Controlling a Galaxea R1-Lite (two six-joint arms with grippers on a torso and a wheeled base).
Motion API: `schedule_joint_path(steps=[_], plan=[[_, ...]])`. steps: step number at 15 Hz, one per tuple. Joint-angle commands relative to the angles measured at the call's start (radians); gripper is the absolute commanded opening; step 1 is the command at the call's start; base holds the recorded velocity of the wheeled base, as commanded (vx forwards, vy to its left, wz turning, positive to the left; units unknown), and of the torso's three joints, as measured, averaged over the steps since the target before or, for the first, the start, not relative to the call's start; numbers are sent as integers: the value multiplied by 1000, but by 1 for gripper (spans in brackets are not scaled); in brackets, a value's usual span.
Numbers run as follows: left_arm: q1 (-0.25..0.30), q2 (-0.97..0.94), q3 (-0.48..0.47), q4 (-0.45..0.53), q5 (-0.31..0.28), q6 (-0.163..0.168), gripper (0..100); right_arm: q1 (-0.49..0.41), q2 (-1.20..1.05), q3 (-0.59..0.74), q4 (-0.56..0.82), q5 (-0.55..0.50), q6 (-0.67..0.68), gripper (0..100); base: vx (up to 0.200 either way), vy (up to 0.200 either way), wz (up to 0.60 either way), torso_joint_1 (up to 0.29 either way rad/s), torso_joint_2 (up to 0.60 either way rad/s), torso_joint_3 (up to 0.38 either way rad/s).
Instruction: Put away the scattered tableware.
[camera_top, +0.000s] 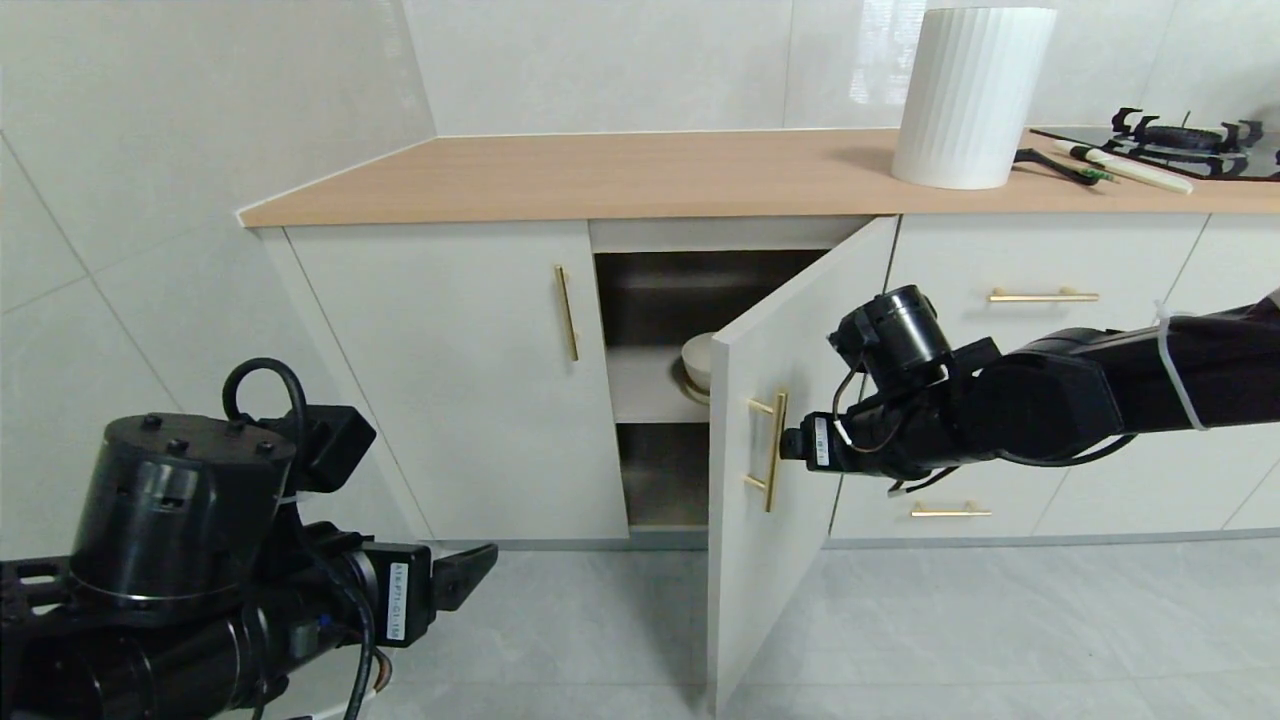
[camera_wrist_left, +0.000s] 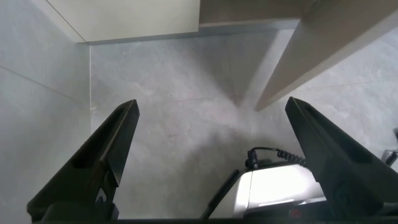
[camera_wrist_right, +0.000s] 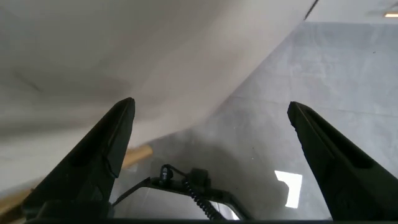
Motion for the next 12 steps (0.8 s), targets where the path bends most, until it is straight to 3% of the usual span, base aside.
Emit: schedule_joint_path(steps=[1, 5, 12], plan=[[0, -5, -1, -1, 0, -1, 100, 1, 16, 1, -1, 0, 2, 100, 0, 0, 0, 0, 0, 0], [0, -5, 5, 4, 0, 0, 100, 1, 14, 3, -1, -8, 2, 100, 0, 0, 0, 0, 0, 0], [0, 8, 3, 5, 0, -1, 100, 2, 37, 1, -99, -9, 74, 100, 200, 0, 0, 2, 3, 3]])
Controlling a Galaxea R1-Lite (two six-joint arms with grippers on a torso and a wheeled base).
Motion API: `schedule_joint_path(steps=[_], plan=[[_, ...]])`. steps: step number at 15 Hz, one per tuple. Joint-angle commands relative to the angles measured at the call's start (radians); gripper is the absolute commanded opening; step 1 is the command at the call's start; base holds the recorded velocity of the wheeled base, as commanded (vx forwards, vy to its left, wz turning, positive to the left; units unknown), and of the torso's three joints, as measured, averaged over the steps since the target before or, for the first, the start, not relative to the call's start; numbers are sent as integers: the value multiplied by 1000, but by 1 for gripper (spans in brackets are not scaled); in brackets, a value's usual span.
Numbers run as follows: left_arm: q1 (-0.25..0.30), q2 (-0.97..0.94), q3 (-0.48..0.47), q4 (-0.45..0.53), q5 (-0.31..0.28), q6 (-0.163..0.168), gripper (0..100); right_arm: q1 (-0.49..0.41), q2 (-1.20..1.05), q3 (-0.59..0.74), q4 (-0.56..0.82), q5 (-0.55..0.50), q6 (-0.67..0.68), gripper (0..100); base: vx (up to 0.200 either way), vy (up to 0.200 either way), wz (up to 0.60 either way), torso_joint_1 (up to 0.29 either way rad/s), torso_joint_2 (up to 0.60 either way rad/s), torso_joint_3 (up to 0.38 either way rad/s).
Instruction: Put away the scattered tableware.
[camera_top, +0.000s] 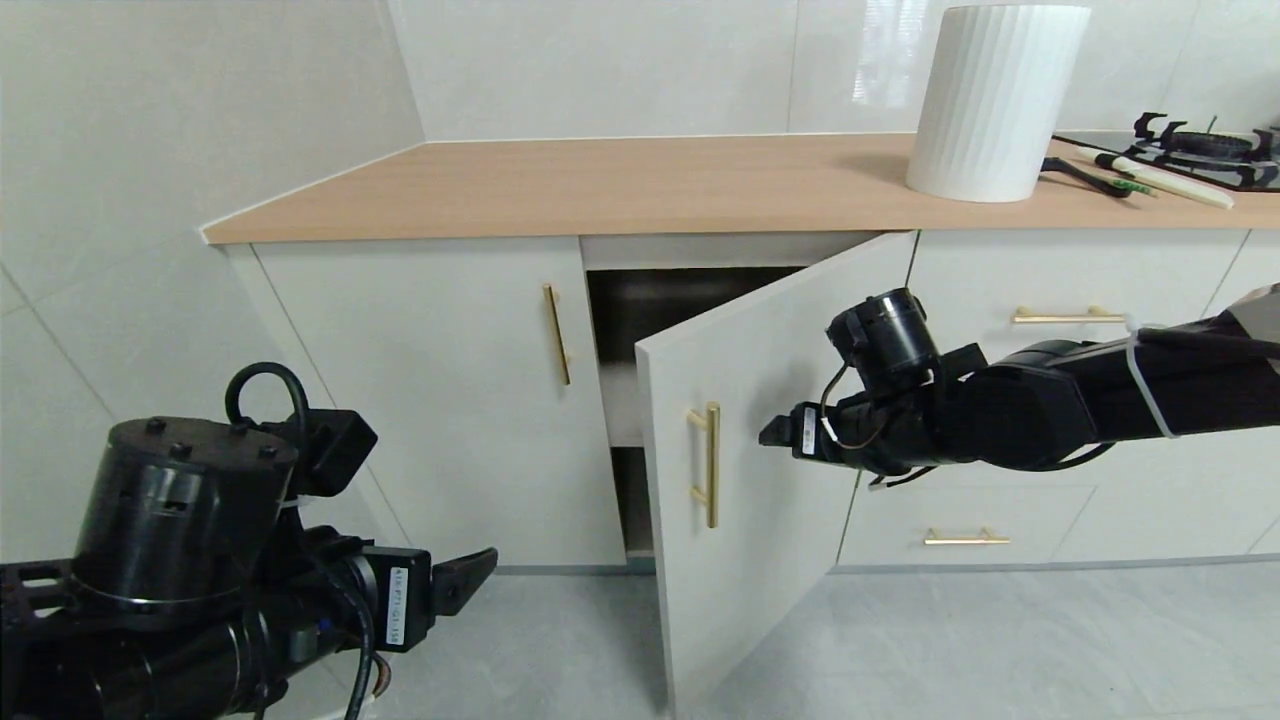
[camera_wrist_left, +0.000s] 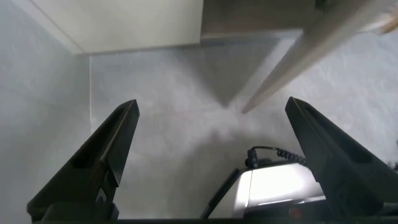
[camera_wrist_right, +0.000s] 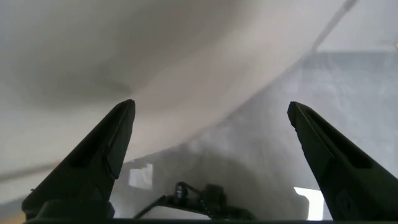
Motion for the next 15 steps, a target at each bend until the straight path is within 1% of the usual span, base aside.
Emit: schedule_joint_path(steps=[1, 2, 5, 8, 12, 13, 15], plan=[[0, 10, 0, -1, 1, -1, 100, 1, 11, -3, -4, 0, 12, 100, 200, 0, 0, 2, 7, 2], [0, 11, 0, -1, 1, 1, 100, 2, 20, -6, -16, 0, 24, 100, 200, 0, 0, -7, 2, 7], [0, 14, 2, -2, 1, 3, 100, 2, 43, -7, -82, -1, 52, 100, 0, 0, 0, 0, 0, 0], [0, 11, 0, -4, 2, 3, 100, 2, 66, -18, -174, -11, 124, 100, 0, 0, 0, 0, 0, 0], [0, 11, 0, -5, 2, 3, 100, 1, 122, -70, -272, -132, 180, 100, 0, 0, 0, 0, 0, 0], [0, 11, 0, -5, 2, 3, 100, -2, 148, -106, -286, -182, 197, 100, 0, 0, 0, 0, 0, 0], [0, 11, 0, -5, 2, 3, 100, -8, 157, -121, -289, -213, 214, 100, 0, 0, 0, 0, 0, 0]])
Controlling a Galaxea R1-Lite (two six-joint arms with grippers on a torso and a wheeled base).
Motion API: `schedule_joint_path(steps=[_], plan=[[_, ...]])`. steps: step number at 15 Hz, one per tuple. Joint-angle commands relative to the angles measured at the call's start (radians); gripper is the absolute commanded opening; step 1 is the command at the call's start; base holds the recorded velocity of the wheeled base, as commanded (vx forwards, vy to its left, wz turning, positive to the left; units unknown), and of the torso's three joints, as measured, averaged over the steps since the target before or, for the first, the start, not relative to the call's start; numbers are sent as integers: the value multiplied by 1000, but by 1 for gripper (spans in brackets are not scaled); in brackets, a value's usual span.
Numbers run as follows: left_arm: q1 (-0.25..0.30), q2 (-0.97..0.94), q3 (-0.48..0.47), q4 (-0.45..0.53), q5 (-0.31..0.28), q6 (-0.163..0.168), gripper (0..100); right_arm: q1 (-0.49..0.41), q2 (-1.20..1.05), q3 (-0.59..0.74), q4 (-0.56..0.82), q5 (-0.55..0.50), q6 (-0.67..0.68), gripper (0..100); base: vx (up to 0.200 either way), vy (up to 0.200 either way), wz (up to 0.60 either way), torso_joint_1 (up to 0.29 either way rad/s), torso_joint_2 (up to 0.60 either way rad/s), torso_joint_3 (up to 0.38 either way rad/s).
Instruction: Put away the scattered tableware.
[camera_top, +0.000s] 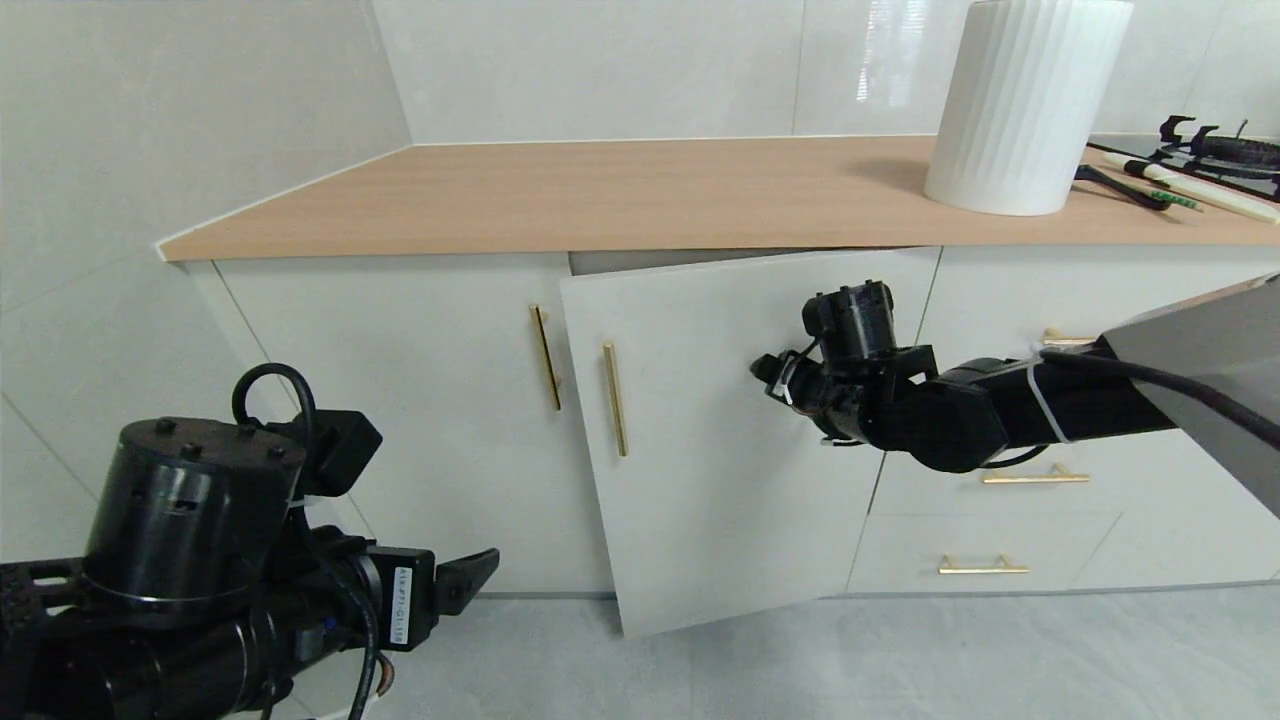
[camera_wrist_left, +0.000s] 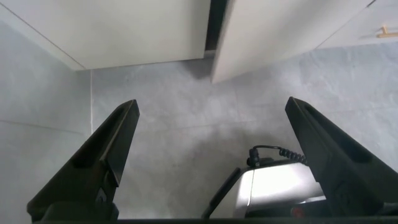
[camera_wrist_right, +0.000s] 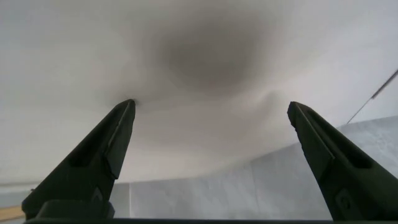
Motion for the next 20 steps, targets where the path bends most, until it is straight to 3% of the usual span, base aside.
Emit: schedule_joint_path(steps=[1, 9, 16, 20], plan=[[0, 1, 2, 0, 1, -1, 100, -10, 22, -27, -8, -14, 15, 100, 0, 0, 0, 0, 0, 0], [0, 1, 0, 0, -1, -1, 100, -50, 56, -109, -30, -107, 67, 100, 0, 0, 0, 0, 0, 0], [0, 1, 0, 0, -1, -1, 100, -61, 56, -119, -30, -110, 69, 100, 0, 0, 0, 0, 0, 0], [0, -2, 0, -2, -1, -2, 100, -24, -96, -3, -19, -45, 61, 100, 0, 0, 0, 0, 0, 0]])
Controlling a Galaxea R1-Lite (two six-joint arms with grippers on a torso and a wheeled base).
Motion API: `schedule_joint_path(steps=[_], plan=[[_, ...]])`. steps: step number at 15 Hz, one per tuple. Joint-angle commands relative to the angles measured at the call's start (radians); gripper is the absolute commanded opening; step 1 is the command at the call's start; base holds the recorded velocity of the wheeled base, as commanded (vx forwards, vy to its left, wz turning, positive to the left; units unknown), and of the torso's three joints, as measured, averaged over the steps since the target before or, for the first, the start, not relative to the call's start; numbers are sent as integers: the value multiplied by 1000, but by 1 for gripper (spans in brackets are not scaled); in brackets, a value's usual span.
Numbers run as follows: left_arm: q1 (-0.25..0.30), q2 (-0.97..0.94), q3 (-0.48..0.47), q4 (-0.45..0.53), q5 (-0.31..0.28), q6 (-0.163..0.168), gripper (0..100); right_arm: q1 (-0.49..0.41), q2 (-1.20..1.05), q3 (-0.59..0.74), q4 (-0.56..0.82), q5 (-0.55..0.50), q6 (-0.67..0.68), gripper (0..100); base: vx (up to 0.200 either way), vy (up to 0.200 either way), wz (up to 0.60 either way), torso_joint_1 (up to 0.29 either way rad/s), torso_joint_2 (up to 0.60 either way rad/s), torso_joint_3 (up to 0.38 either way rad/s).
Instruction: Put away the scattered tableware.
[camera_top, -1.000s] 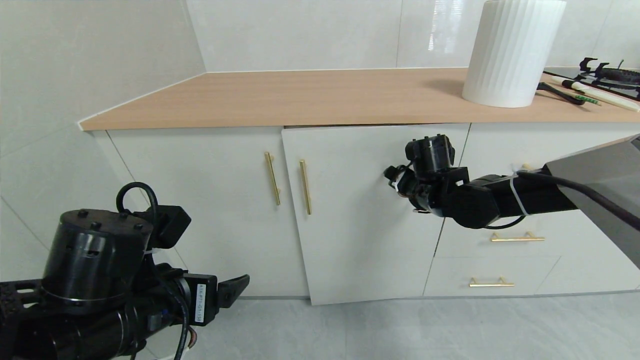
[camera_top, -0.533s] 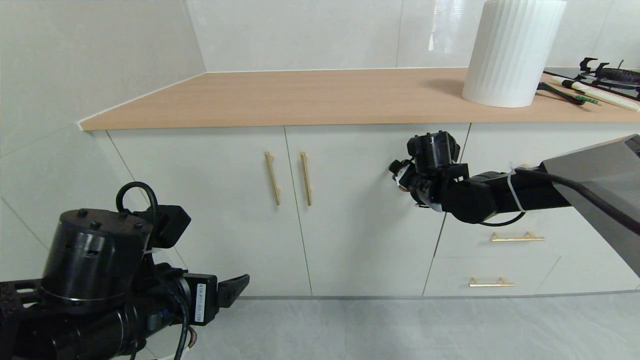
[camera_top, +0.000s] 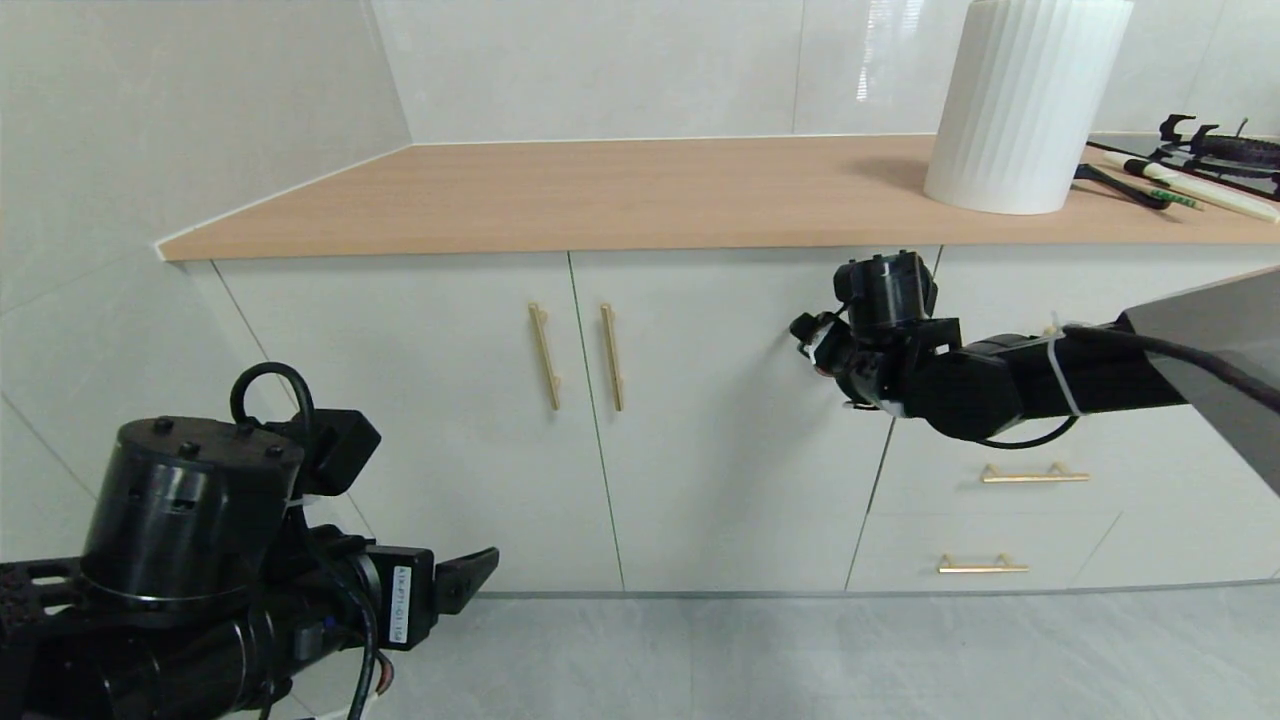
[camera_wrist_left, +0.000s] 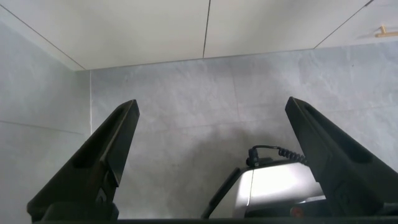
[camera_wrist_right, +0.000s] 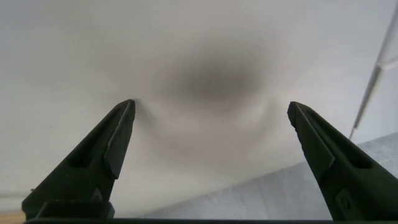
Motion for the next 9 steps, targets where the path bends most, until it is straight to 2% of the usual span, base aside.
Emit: schedule_joint_path(steps=[1, 3, 6, 7, 8, 9], plan=[[0, -7, 2, -1, 1, 1, 100, 37, -141, 96, 2, 43, -8, 100, 0, 0, 0, 0, 0, 0], [1, -61, 8, -1, 9, -1, 100, 42, -265, 187, -2, 37, -55, 100, 0, 0, 0, 0, 0, 0], [60, -297, 92, 4, 29, 5, 100, 42, -676, 477, -5, 27, -197, 100, 0, 0, 0, 0, 0, 0], [87, -392, 123, 8, 34, 18, 100, 42, -816, 578, -5, 27, -269, 100, 0, 0, 0, 0, 0, 0], [133, -501, 149, 18, 40, 48, 100, 42, -967, 699, -5, 29, -358, 100, 0, 0, 0, 0, 0, 0], [178, -607, 170, 53, 41, 98, 100, 42, -1118, 796, -5, 32, -441, 100, 0, 0, 0, 0, 0, 0]])
